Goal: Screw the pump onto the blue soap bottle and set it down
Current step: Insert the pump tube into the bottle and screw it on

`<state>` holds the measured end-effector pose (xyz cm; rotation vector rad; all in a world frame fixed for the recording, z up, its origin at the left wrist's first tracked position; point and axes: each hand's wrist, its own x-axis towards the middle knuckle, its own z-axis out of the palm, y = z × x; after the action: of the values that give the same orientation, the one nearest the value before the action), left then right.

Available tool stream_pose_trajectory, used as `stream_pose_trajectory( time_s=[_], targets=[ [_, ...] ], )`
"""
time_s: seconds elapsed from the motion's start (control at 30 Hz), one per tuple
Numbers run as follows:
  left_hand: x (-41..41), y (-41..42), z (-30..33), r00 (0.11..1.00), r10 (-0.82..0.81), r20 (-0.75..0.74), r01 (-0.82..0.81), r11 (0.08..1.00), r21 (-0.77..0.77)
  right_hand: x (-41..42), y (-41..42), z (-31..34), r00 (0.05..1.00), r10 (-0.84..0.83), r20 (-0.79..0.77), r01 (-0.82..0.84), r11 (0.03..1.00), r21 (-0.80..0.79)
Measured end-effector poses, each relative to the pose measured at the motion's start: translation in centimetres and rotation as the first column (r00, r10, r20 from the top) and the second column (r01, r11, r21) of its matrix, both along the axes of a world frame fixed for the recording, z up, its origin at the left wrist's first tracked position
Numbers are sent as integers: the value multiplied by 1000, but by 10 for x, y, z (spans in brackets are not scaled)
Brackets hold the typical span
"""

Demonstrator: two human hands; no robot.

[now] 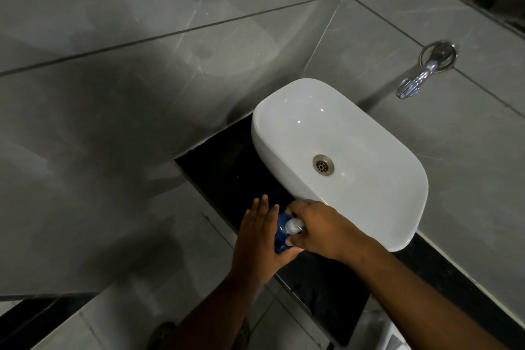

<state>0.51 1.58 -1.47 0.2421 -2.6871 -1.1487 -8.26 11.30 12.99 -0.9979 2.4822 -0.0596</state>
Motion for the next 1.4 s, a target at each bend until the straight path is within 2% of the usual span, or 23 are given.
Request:
stream_pose_trajectory(
  time_s=[0.33, 0.5, 0.63, 0.77, 0.87, 1.0, 1.1, 1.2, 1.3, 1.4],
  targets=[
    [-4, 0, 0, 1000, 20, -3, -20, 1000, 23, -4, 4, -4, 992, 120, -28, -120, 993, -8],
    [-19, -8, 8, 998, -55, -23, 57, 994, 98, -6, 2, -1, 966, 252, -62, -252, 968, 12],
    [-31, -17, 9, 983, -180, -29, 182, 982, 45, -9, 4, -1, 921, 369, -127, -365, 930, 51],
    [-32, -16, 7, 982, -178, -56, 180, 983, 31, -14, 5, -3, 864, 481, -151, -468, 876, 117],
    [-34, -16, 4, 981, -164, -100, 166, 986, 9, -16, 7, -7, 895, 431, -116, -424, 902, 77],
    [-37, -16, 1, 977, -172, -126, 175, 985, 9, -5, 10, -12, 978, 179, -103, -186, 981, -61],
    [-39, -16, 0, 972, -200, -121, 200, 980, -13, 5, 12, -21, 991, 31, -128, -47, 991, -128],
    [-37, -15, 3, 977, -187, -103, 188, 982, 1, 4, 12, -23, 996, -52, -69, 44, 992, -118],
    [-35, -15, 6, 981, -165, -98, 167, 986, 7, -2, 13, -10, 998, -29, 53, 34, 995, -98],
    [-36, -16, 7, 982, -184, -50, 182, 982, -47, -1, 25, 11, 991, 127, 47, -122, 988, -92]
  ],
)
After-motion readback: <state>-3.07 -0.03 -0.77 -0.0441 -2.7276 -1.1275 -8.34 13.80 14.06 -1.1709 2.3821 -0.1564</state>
